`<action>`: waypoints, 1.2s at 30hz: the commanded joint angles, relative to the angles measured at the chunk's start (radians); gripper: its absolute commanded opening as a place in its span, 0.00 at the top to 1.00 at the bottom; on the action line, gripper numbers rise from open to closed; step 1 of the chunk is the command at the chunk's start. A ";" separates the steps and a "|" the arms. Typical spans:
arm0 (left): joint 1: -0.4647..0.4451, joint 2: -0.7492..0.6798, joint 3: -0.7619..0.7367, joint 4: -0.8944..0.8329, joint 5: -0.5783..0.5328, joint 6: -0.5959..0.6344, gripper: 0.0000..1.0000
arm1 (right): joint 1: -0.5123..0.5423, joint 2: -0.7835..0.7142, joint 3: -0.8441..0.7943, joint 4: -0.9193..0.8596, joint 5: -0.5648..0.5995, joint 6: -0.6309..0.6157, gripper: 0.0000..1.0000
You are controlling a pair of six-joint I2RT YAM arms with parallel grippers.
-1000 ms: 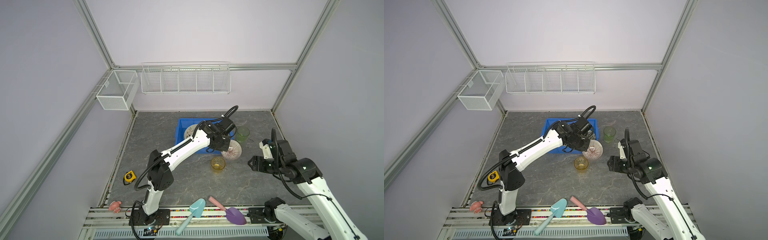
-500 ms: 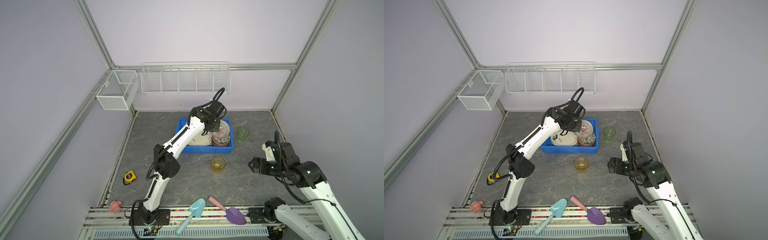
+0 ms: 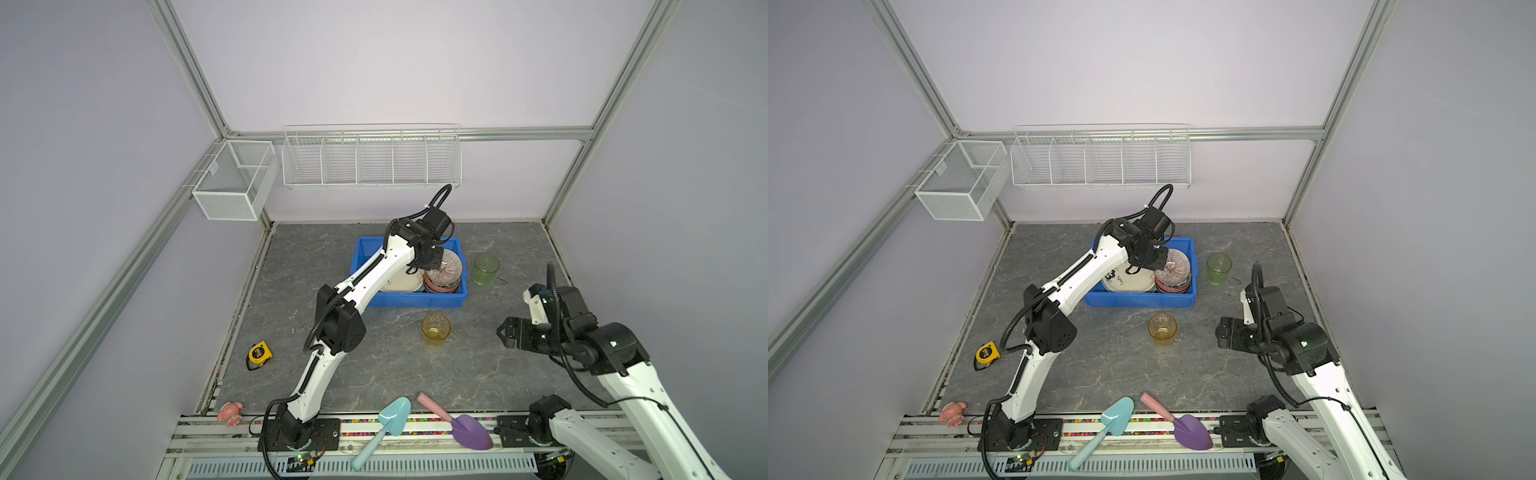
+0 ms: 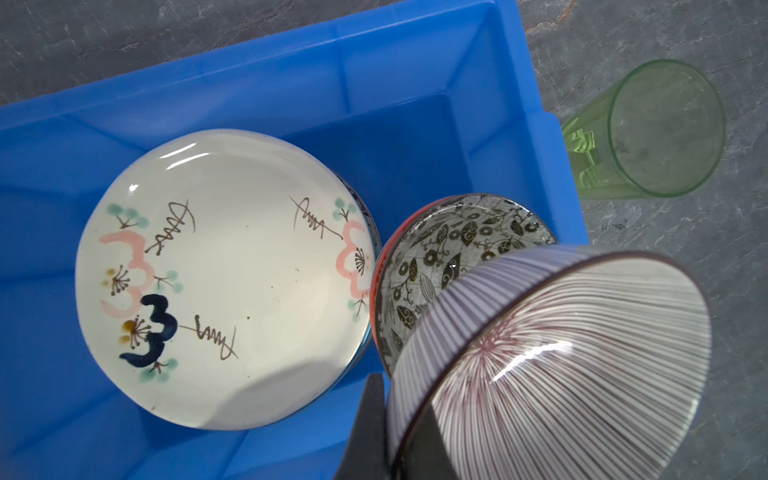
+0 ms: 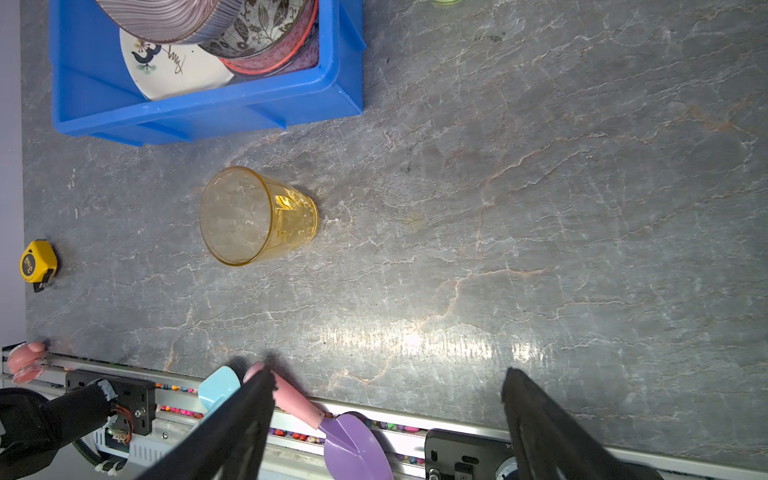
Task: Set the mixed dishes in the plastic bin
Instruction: 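Carry the pink-striped bowl to the bin with the left gripper while the right draws back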
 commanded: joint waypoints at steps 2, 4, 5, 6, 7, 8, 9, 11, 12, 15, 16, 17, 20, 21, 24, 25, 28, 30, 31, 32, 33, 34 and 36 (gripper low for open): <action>-0.002 0.034 0.040 0.019 0.027 -0.001 1.00 | -0.001 -0.004 -0.018 -0.004 0.004 0.005 0.12; 0.000 0.043 0.039 0.021 0.031 -0.001 1.00 | -0.001 -0.003 -0.020 -0.004 0.004 0.004 0.12; 0.000 0.047 0.040 0.022 0.033 -0.001 1.00 | -0.001 -0.003 -0.020 -0.004 0.004 0.003 0.12; 0.001 0.050 0.040 0.024 0.033 -0.001 1.00 | -0.001 -0.003 -0.022 -0.003 0.003 0.003 0.12; 0.001 0.053 0.039 0.026 0.034 -0.001 1.00 | -0.001 -0.003 -0.023 -0.002 0.003 0.003 0.12; 0.001 0.056 0.039 0.028 0.034 -0.001 1.00 | -0.001 -0.002 -0.025 -0.001 0.003 0.003 0.12; 0.001 0.058 0.039 0.030 0.035 -0.001 1.00 | -0.001 -0.002 -0.027 0.000 0.003 0.003 0.12; 0.002 0.060 0.039 0.033 0.034 0.000 1.00 | -0.002 0.001 -0.029 0.002 0.003 0.003 0.12; 0.003 0.062 0.039 0.033 0.034 0.000 1.00 | -0.001 0.001 -0.028 0.003 0.003 0.003 0.12; 0.006 0.070 0.043 0.036 0.038 0.000 1.00 | -0.002 0.004 -0.031 0.006 0.002 0.002 0.12; 0.007 0.073 0.044 0.036 0.038 0.000 1.00 | -0.002 0.004 -0.032 0.006 0.002 0.001 0.12; 0.008 0.078 0.047 0.036 0.038 0.000 1.00 | -0.001 0.005 -0.032 0.007 0.002 0.000 0.12; 0.010 0.094 0.059 0.030 0.043 0.000 1.00 | -0.002 0.008 -0.035 0.007 0.002 -0.001 0.12; 0.011 0.099 0.064 0.028 0.045 0.000 1.00 | -0.001 0.009 -0.035 0.008 0.002 -0.001 0.12; 0.012 0.110 0.070 0.027 0.050 0.000 1.00 | -0.002 0.008 -0.037 0.008 0.003 -0.001 0.12; 0.012 0.113 0.071 0.026 0.050 -0.001 1.00 | -0.003 0.008 -0.037 0.008 0.003 -0.001 0.12; 0.013 0.114 0.071 0.028 0.053 -0.001 1.00 | -0.002 0.012 -0.037 0.011 0.002 -0.001 0.12; 0.015 0.116 0.072 0.030 0.055 -0.001 1.00 | -0.003 0.015 -0.038 0.012 0.002 -0.001 0.12; 0.014 0.115 0.072 0.029 0.057 -0.001 1.00 | -0.003 0.017 -0.038 0.014 0.000 -0.003 0.12; 0.016 0.114 0.072 0.028 0.057 -0.001 0.98 | -0.003 0.019 -0.039 0.014 0.000 -0.002 0.12; 0.017 0.113 0.072 0.027 0.058 -0.001 0.96 | -0.003 0.019 -0.038 0.017 0.000 -0.003 0.12; 0.017 0.113 0.072 0.028 0.059 -0.001 0.94 | -0.003 0.021 -0.038 0.017 0.000 -0.004 0.12; 0.016 0.109 0.072 0.028 0.059 -0.001 0.89 | -0.003 0.025 -0.037 0.019 -0.001 -0.004 0.12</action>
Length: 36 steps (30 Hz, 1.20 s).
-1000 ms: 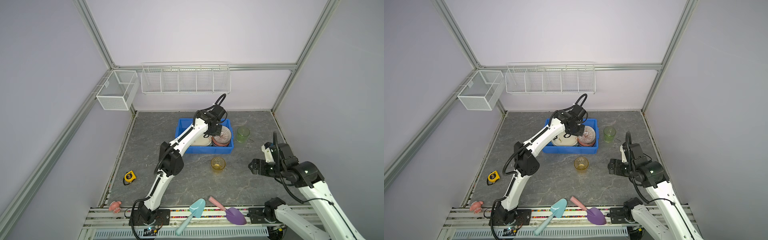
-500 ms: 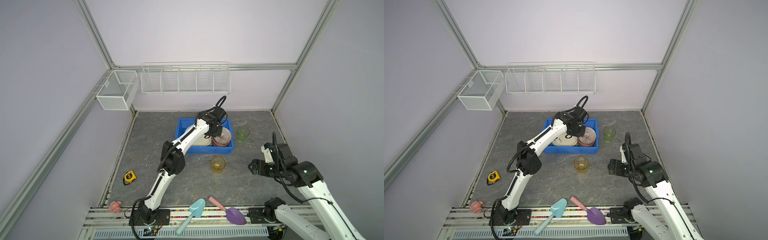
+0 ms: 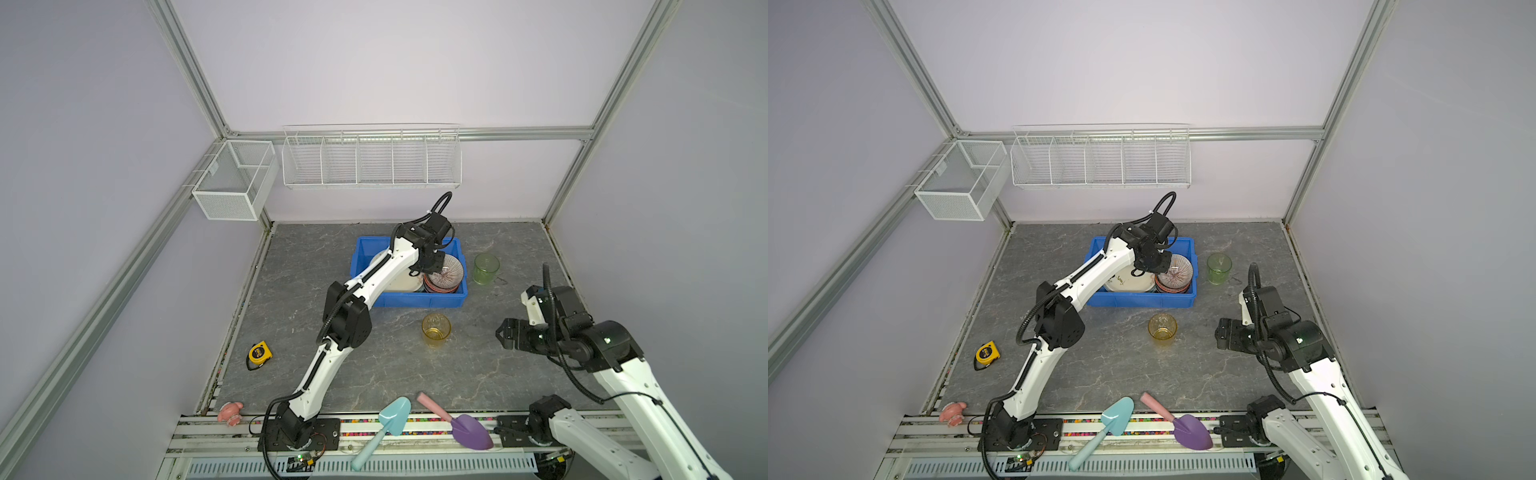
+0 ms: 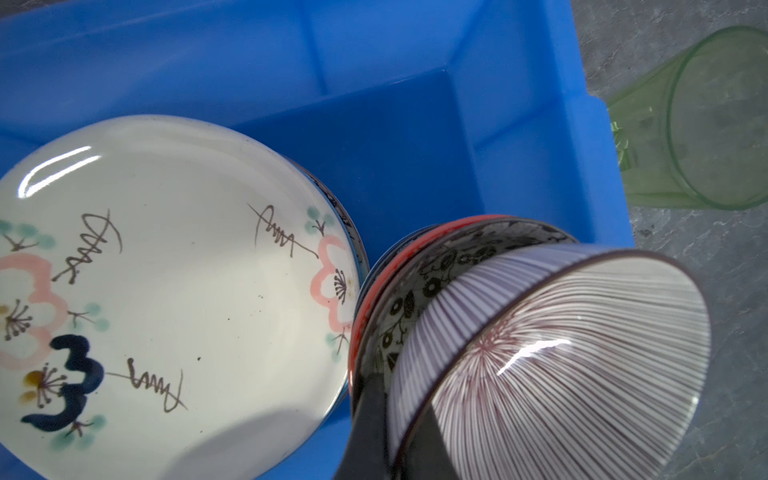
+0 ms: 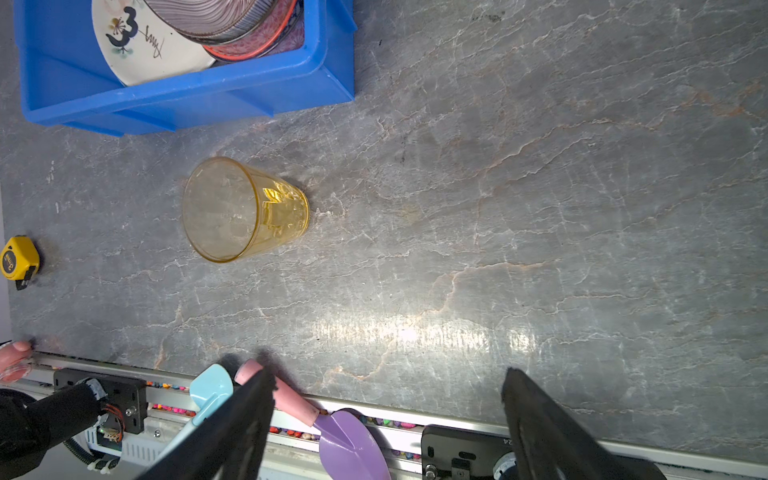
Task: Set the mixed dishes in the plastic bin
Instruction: 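Carry the pink-striped bowl to the bin with the left gripper while the right draws back, then lower the pink-striped bowl onto the bowl stack and open the left gripper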
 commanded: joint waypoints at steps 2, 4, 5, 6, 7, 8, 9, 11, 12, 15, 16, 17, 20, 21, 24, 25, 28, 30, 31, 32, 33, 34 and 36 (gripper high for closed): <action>0.007 0.012 0.043 -0.005 0.016 -0.001 0.86 | -0.003 0.008 -0.014 0.021 -0.002 -0.003 0.12; 0.006 0.008 0.043 -0.003 0.019 0.003 0.81 | -0.004 0.008 -0.014 0.021 -0.001 -0.005 0.12; 0.006 0.006 0.044 -0.002 0.023 0.004 0.78 | -0.005 0.009 -0.014 0.021 -0.002 -0.005 0.12; 0.007 0.005 0.044 -0.001 0.024 0.004 0.75 | -0.005 0.009 -0.014 0.021 -0.004 -0.005 0.12; 0.006 0.002 0.044 0.000 0.027 0.004 0.73 | -0.005 0.008 -0.013 0.021 -0.004 -0.005 0.12; 0.006 0.000 0.044 0.000 0.030 0.004 0.70 | -0.004 0.008 -0.013 0.021 -0.002 -0.005 0.12; 0.006 -0.002 0.045 0.000 0.031 0.003 0.68 | -0.004 0.007 -0.012 0.021 -0.001 -0.005 0.12; 0.006 -0.008 0.045 0.001 0.032 0.003 0.63 | -0.004 0.006 -0.014 0.020 0.000 -0.003 0.12; 0.006 -0.011 0.046 0.000 0.033 0.003 0.61 | -0.005 0.006 -0.013 0.019 -0.001 -0.003 0.12; 0.007 -0.021 0.047 -0.003 0.033 0.002 0.53 | -0.005 0.006 -0.013 0.018 0.000 -0.003 0.12; 0.008 -0.024 0.048 -0.003 0.033 0.002 0.52 | -0.005 0.006 -0.013 0.018 0.000 -0.004 0.12; 0.007 -0.026 0.048 -0.003 0.032 0.002 0.51 | -0.006 0.004 -0.013 0.016 0.000 -0.005 0.12; 0.008 -0.032 0.048 -0.006 0.033 0.002 0.47 | -0.006 0.002 -0.013 0.016 0.000 -0.005 0.12; 0.008 -0.033 0.048 -0.006 0.036 0.004 0.46 | -0.006 0.002 -0.013 0.015 0.000 -0.005 0.12; 0.007 -0.039 0.048 -0.006 0.045 0.010 0.43 | -0.006 -0.002 -0.013 0.014 -0.001 -0.003 0.12; 0.007 -0.041 0.048 -0.006 0.050 0.010 0.43 | -0.007 -0.004 -0.015 0.012 0.000 -0.003 0.12; 0.007 -0.050 0.047 -0.008 0.059 0.007 0.42 | -0.006 -0.010 -0.018 0.011 0.001 -0.003 0.12; 0.007 -0.061 0.048 -0.012 0.061 0.005 0.36 | -0.006 -0.011 -0.019 0.009 0.001 -0.002 0.12; 0.007 -0.067 0.048 -0.016 0.062 0.005 0.32 | -0.005 -0.012 -0.020 0.010 0.000 -0.001 0.12; 0.006 -0.075 0.047 -0.018 0.060 0.005 0.28 | -0.006 -0.012 -0.021 0.008 -0.002 0.000 0.12; 0.007 -0.085 0.044 -0.020 0.056 0.007 0.25 | -0.006 -0.010 -0.021 0.009 -0.002 0.000 0.12; 0.007 -0.093 0.041 -0.022 0.053 0.011 0.22 | -0.007 -0.008 -0.021 0.009 -0.002 -0.001 0.12; 0.007 -0.116 0.034 -0.030 0.038 0.018 0.15 | -0.007 -0.006 -0.020 0.014 0.000 0.000 0.12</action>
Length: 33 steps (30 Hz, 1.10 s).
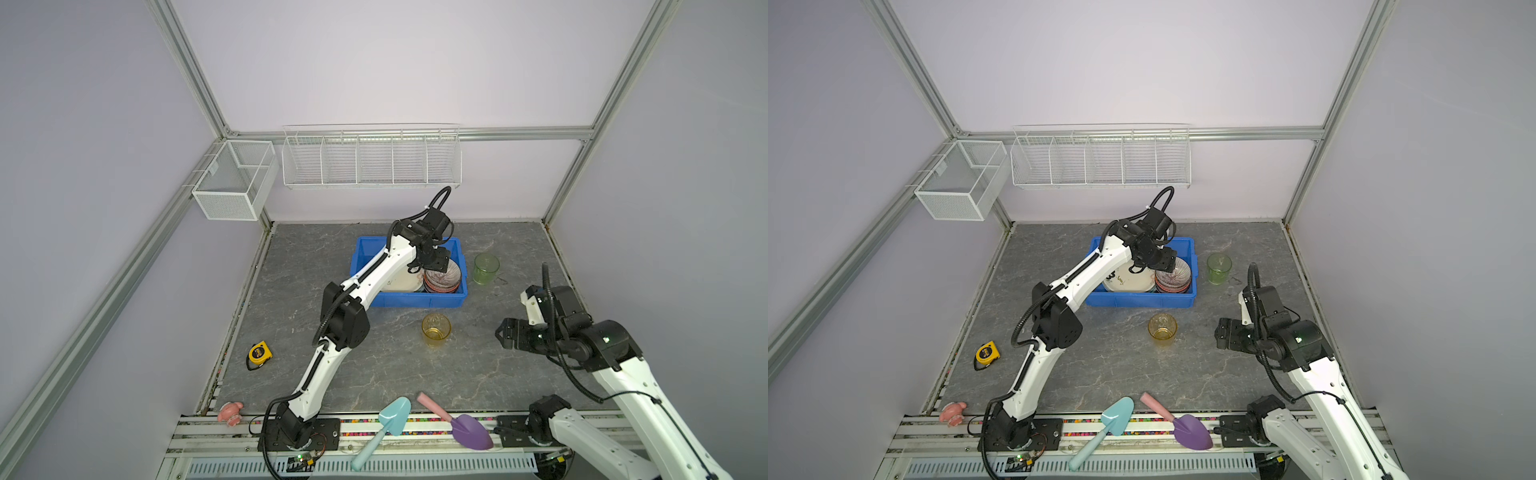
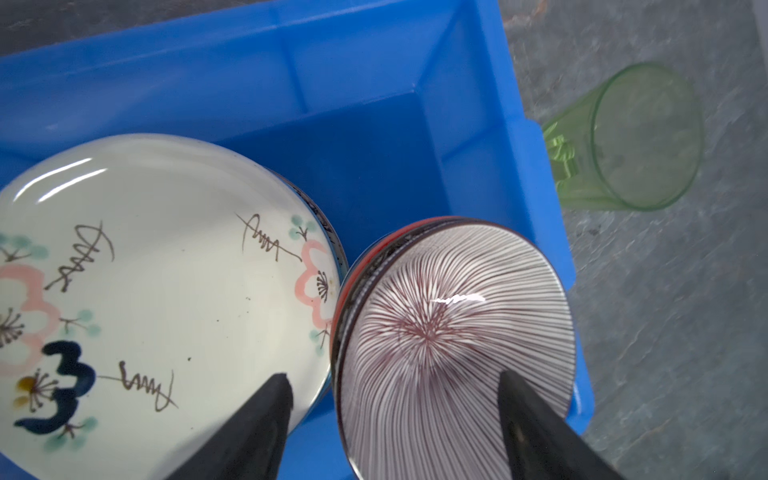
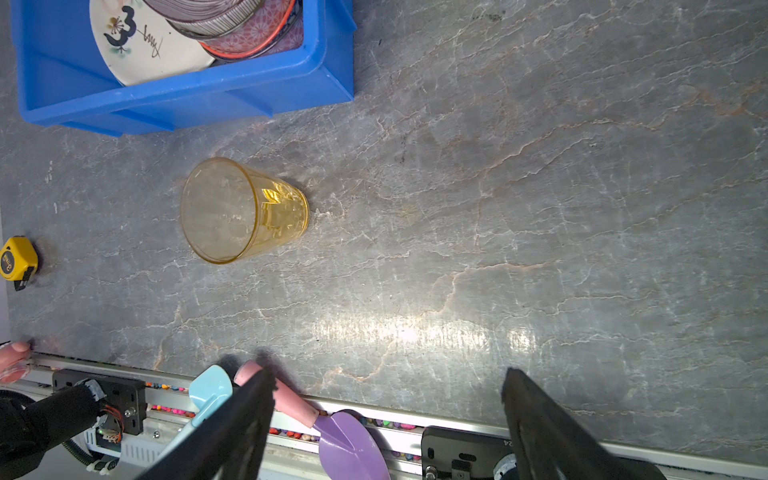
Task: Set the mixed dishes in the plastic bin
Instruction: 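Lower the pink-striped bowl onto the bowl stack and open the left gripper, then move the right gripper to the green glass cup while the left withdraws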
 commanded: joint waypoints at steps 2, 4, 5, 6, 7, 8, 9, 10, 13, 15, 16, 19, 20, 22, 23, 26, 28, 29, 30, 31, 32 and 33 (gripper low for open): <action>0.002 -0.097 0.011 -0.040 -0.027 0.021 0.08 | -0.007 0.000 -0.014 0.011 -0.001 0.001 0.12; 0.002 -0.121 -0.001 -0.043 -0.048 0.033 0.03 | -0.007 0.010 -0.012 0.013 -0.005 -0.002 0.12; 0.002 -0.136 -0.011 -0.046 -0.072 0.033 0.02 | -0.007 0.018 -0.010 0.013 -0.006 -0.006 0.12; 0.003 -0.150 -0.020 -0.050 -0.100 0.033 0.01 | -0.007 0.028 -0.007 0.012 -0.003 -0.008 0.12; 0.003 -0.162 -0.030 -0.053 -0.119 0.036 0.00 | -0.007 0.037 -0.005 0.009 0.003 -0.008 0.12; 0.006 -0.175 -0.037 -0.061 -0.140 0.040 0.00 | -0.008 0.047 -0.001 0.006 0.011 -0.009 0.12; 0.007 -0.186 -0.041 -0.072 -0.157 0.045 0.00 | -0.008 0.057 0.003 0.003 0.026 -0.007 0.12; 0.009 -0.198 -0.052 -0.077 -0.169 0.052 0.01 | -0.009 0.064 0.008 0.000 0.040 -0.005 0.12; 0.018 -0.244 -0.108 -0.078 -0.236 0.084 0.02 | -0.010 0.099 0.040 -0.019 0.104 0.004 0.12; 0.037 -0.271 -0.147 -0.074 -0.262 0.095 0.02 | -0.013 0.147 0.079 -0.048 0.168 -0.002 0.12; 0.049 -0.281 -0.156 -0.080 -0.254 0.092 0.02 | -0.016 0.169 0.097 -0.058 0.183 -0.009 0.12; 0.079 -0.313 -0.183 -0.092 -0.233 0.096 0.02 | -0.034 0.232 0.132 -0.034 0.184 -0.040 0.12; 0.085 -0.328 -0.202 -0.087 -0.240 0.098 0.02 | -0.045 0.255 0.144 -0.021 0.175 -0.050 0.11; 0.094 -0.365 -0.254 -0.066 -0.245 0.098 0.02 | -0.074 0.298 0.173 0.002 0.159 -0.065 0.11; 0.098 -0.390 -0.294 -0.051 -0.247 0.096 0.02 | -0.094 0.325 0.195 0.009 0.153 -0.074 0.12; 0.106 -0.478 -0.445 0.031 -0.286 0.098 0.02 | -0.148 0.409 0.255 0.045 0.131 -0.107 0.11; 0.120 -0.529 -0.534 0.085 -0.288 0.095 0.01 | -0.212 0.470 0.298 0.072 0.102 -0.130 0.11; 0.129 -0.552 -0.576 0.108 -0.288 0.093 0.01 | -0.234 0.506 0.324 0.085 0.085 -0.138 0.11; 0.138 -0.570 -0.607 0.126 -0.292 0.094 0.01 | -0.254 0.544 0.352 0.095 0.068 -0.145 0.10; 0.146 -0.581 -0.625 0.136 -0.297 0.094 0.01 | -0.265 0.574 0.376 0.104 0.061 -0.148 0.09; 0.157 -0.587 -0.637 0.141 -0.299 0.098 0.01 | -0.275 0.609 0.405 0.115 0.054 -0.151 0.09; 0.167 -0.591 -0.640 0.140 -0.299 0.099 0.01 | -0.284 0.646 0.434 0.125 0.050 -0.151 0.08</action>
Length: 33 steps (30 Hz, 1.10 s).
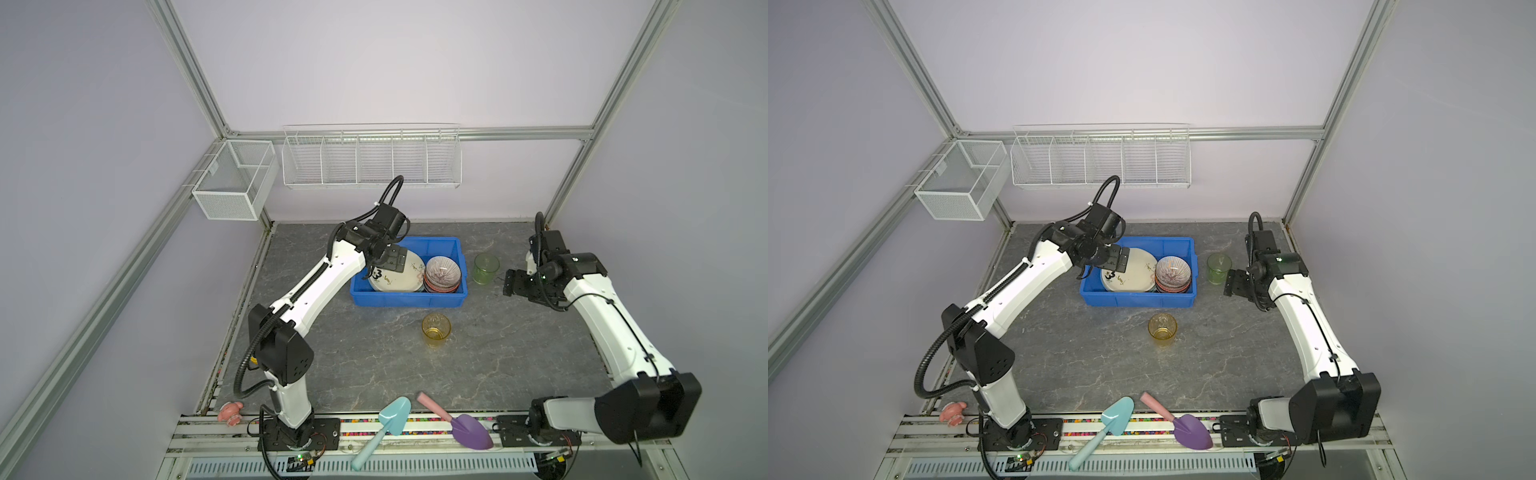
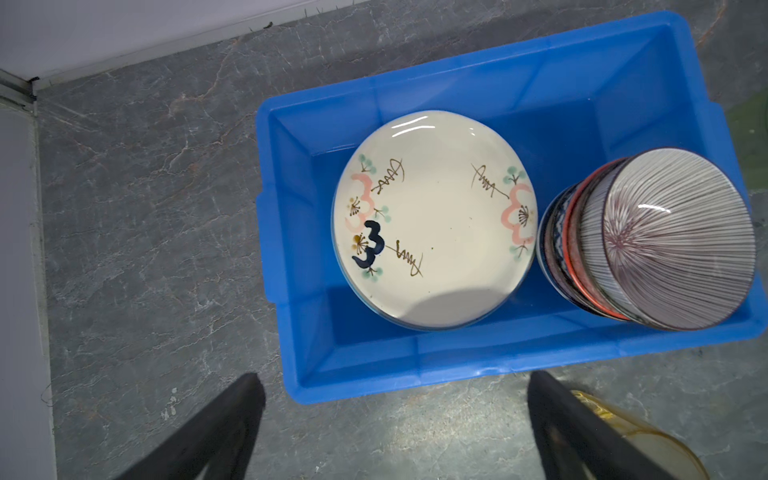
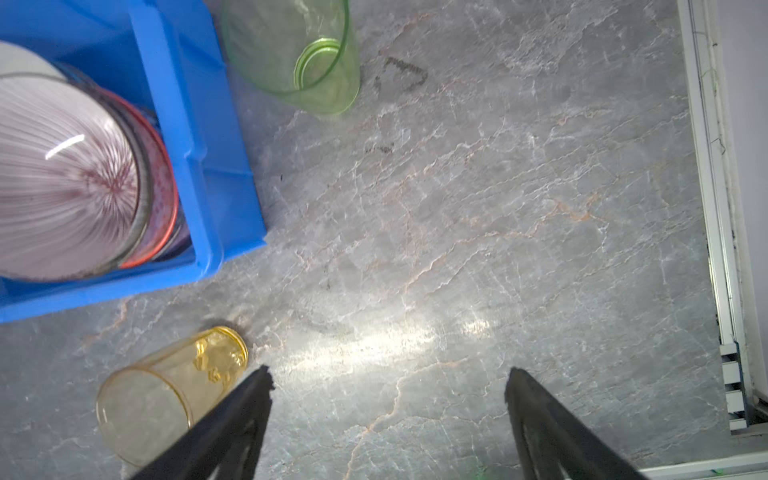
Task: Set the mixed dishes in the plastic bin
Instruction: 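Move the right gripper to the green glass cup while the left withdraws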
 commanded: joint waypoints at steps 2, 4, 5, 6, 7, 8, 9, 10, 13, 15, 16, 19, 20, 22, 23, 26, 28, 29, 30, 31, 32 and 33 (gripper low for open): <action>0.053 -0.026 -0.023 0.059 -0.011 0.009 0.01 | -0.037 0.133 0.115 0.069 -0.057 -0.029 0.06; 0.080 -0.028 -0.030 0.066 0.033 0.003 0.00 | -0.047 0.203 0.162 0.084 -0.079 -0.019 0.04; 0.098 -0.026 -0.036 0.072 0.067 0.024 0.00 | -0.050 0.233 0.182 0.093 -0.085 -0.015 0.03; 0.114 -0.022 -0.042 0.076 0.083 0.017 0.00 | -0.049 0.266 0.202 0.106 -0.086 -0.012 0.02; 0.128 -0.019 -0.045 0.077 0.097 0.010 0.00 | -0.050 0.294 0.218 0.108 -0.086 -0.007 0.02; 0.146 -0.013 -0.047 0.079 0.112 0.002 0.01 | -0.050 0.327 0.235 0.124 -0.084 -0.004 0.01; 0.160 -0.010 -0.048 0.078 0.113 -0.002 0.01 | -0.051 0.358 0.250 0.146 -0.079 -0.001 0.01; 0.164 -0.010 -0.050 0.078 0.103 -0.002 0.00 | -0.051 0.380 0.260 0.154 -0.074 0.001 0.00; 0.166 -0.016 -0.064 0.086 0.051 0.007 0.00 | -0.051 0.451 0.290 0.179 -0.062 0.004 0.02; 0.166 -0.018 -0.075 0.098 0.041 0.016 0.00 | -0.051 0.498 0.319 0.189 -0.060 0.005 0.05; 0.166 -0.018 -0.077 0.101 0.040 0.019 0.00 | -0.051 0.518 0.334 0.189 -0.057 0.003 0.06; 0.166 -0.028 -0.106 0.126 0.007 0.023 0.00 | -0.052 0.581 0.379 0.185 -0.044 -0.004 0.11; 0.166 -0.032 -0.117 0.135 -0.026 0.009 0.00 | -0.052 0.601 0.393 0.181 -0.043 -0.008 0.13; 0.165 -0.030 -0.125 0.129 -0.084 -0.014 0.00 | -0.052 0.631 0.412 0.174 -0.038 -0.012 0.17; 0.166 -0.028 -0.125 0.127 -0.099 -0.008 0.00 | -0.052 0.645 0.419 0.173 -0.038 -0.013 0.19; 0.166 -0.023 -0.131 0.132 -0.122 0.005 0.00 | -0.052 0.674 0.437 0.169 -0.030 -0.017 0.28; 0.166 -0.018 -0.131 0.130 -0.118 0.008 0.00 | -0.053 0.687 0.449 0.159 -0.026 -0.020 0.35; 0.166 -0.016 -0.129 0.129 -0.116 0.008 0.00 | -0.052 0.691 0.451 0.158 -0.026 -0.022 0.38; 0.166 -0.015 -0.130 0.129 -0.115 0.010 0.00 | -0.052 0.693 0.451 0.156 -0.023 -0.024 0.40; 0.166 -0.011 -0.129 0.126 -0.116 0.011 0.00 | -0.052 0.695 0.451 0.155 -0.020 -0.025 0.42; 0.166 -0.010 -0.125 0.122 -0.123 0.010 0.00 | -0.052 0.696 0.451 0.154 -0.019 -0.028 0.45; 0.166 -0.005 -0.121 0.115 -0.126 0.010 0.00 | -0.053 0.698 0.451 0.153 -0.016 -0.031 0.47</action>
